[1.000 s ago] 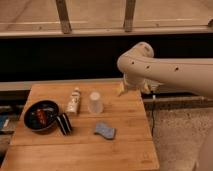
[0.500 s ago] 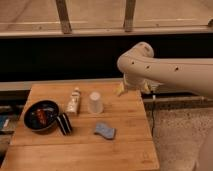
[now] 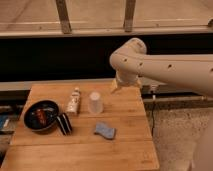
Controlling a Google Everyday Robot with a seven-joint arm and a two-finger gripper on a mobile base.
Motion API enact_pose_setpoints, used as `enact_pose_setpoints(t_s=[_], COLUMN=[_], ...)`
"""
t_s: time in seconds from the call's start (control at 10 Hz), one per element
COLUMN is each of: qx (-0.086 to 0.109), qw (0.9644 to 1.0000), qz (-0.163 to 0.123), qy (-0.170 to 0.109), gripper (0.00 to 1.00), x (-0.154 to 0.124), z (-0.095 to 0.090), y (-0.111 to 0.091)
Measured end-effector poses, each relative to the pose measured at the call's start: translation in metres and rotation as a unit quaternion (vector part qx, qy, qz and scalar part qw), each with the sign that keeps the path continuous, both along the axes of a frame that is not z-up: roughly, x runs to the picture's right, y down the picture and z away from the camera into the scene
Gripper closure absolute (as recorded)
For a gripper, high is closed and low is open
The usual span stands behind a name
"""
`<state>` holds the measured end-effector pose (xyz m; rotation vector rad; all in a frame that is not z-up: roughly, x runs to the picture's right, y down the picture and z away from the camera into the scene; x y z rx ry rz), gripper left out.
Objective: Place the ceramic cup over the eraser
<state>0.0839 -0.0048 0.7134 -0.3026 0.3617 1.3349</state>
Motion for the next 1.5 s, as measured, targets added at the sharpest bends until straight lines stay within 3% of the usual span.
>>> enact_pose_setpoints(t_s=[0.3, 0.6, 1.2, 1.5], qx=[-0.008, -0.019, -0.021, -0.037], qw=[0.9984, 0.9957, 0.9961, 0.9924], qz=[-0.037, -0.044, -0.038, -0.059], qy=[-0.043, -0.079, -0.077, -0.102], gripper=[0.2, 0.2, 0.2, 0.2], x=[-0.055, -0.105, -0.104, -0.128], z=[0.02, 0.045, 0.047, 0.061], y=[-0.013, -0.018, -0.018, -0.006])
